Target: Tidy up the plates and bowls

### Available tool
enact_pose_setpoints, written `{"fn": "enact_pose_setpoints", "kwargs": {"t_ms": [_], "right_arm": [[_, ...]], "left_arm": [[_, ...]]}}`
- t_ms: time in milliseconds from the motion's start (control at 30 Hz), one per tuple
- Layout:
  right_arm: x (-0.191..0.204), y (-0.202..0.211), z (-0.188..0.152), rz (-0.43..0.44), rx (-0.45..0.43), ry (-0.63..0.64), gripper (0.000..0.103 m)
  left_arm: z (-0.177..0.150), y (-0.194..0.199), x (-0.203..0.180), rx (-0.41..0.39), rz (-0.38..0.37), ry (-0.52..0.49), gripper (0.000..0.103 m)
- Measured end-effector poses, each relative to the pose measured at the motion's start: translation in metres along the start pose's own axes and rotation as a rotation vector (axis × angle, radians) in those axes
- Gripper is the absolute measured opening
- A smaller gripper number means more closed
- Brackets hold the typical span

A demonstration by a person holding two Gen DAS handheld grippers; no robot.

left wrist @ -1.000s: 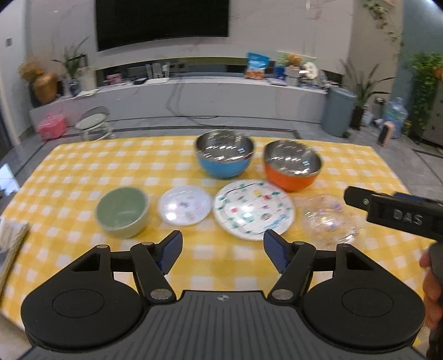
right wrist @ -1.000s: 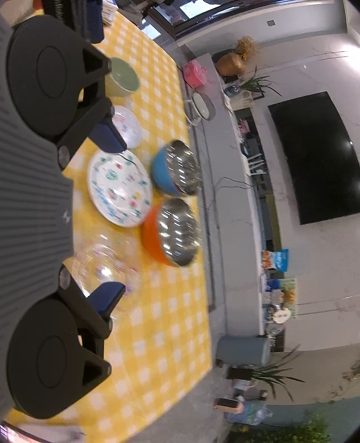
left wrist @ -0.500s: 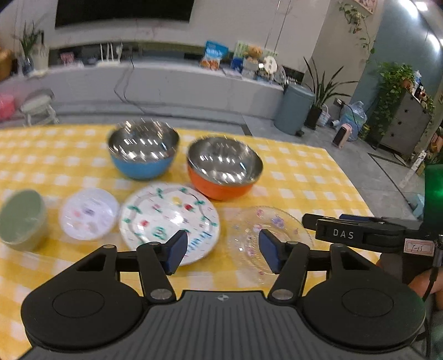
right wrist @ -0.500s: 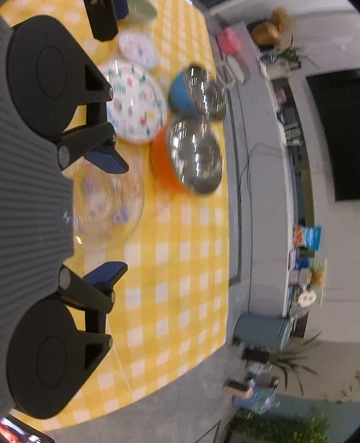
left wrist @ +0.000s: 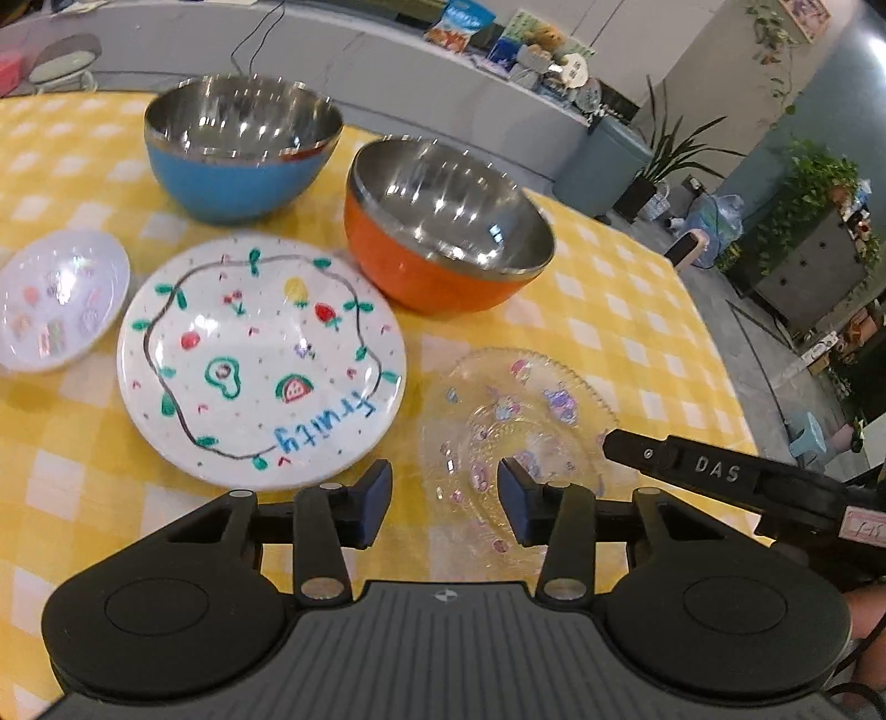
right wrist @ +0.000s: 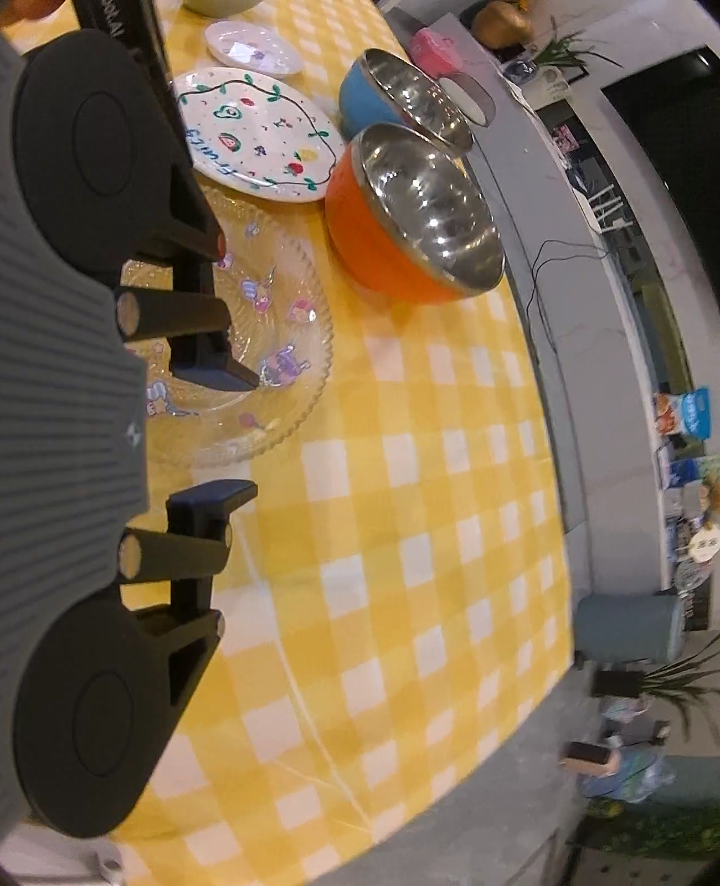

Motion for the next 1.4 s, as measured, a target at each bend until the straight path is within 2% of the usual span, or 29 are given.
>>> {"fn": "enact_pose_setpoints", "kwargs": {"t_ms": [233, 367, 433, 600, 667, 833, 1100, 1400], "right_arm": [[-0.002, -0.010, -0.002, -0.005, 0.031, -0.029, 0.033], [-0.002, -0.014, -0.004, 0.000, 0.046, -0.049, 0.031], [-0.001, -0.014, -0.004, -0.003, 0.040, -0.046, 0.030], [0.001, -0.014, -0.004, -0.011, 0.033, -0.035, 0.026], [0.000, -0.014, -0.005, -0.015, 0.031, -0.045, 0.024], [-0.002, -0.014, -0.004, -0.019, 0.031, -0.074, 0.020], [-0.002, -0.003, -0.007, -0.002, 0.053, -0.112, 0.012], [0.028, 0.027, -0.037, 0.105, 0.117, -0.072, 0.008]], "left_arm": [[-0.003, -0.012, 0.003, 0.019, -0.019, 0.015, 0.051], [-0.004, -0.019, 0.004, 0.024, -0.012, 0.013, 0.045], [-0.003, -0.019, 0.004, 0.016, -0.019, 0.007, 0.038], [-0.002, -0.023, 0.002, 0.017, -0.012, 0.010, 0.026], [-0.002, -0.024, 0.003, 0.013, 0.010, 0.000, 0.015], [-0.003, -0.022, 0.000, 0.009, 0.032, -0.044, 0.014], [-0.008, 0.006, 0.003, -0.020, 0.043, -0.042, 0.014], [-0.027, 0.059, 0.029, -0.031, 0.102, -0.027, 0.014]]}}
Point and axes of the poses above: each gripper's, at about its wrist camera, not at the fingertips, and y roughly against the way its jaws point, x to its left, z to its top, the point moved 4 cm from there along -y, roughly the way its jaws point, and after that the axes turned 7 degrees about -z, right-handed, at the moved point
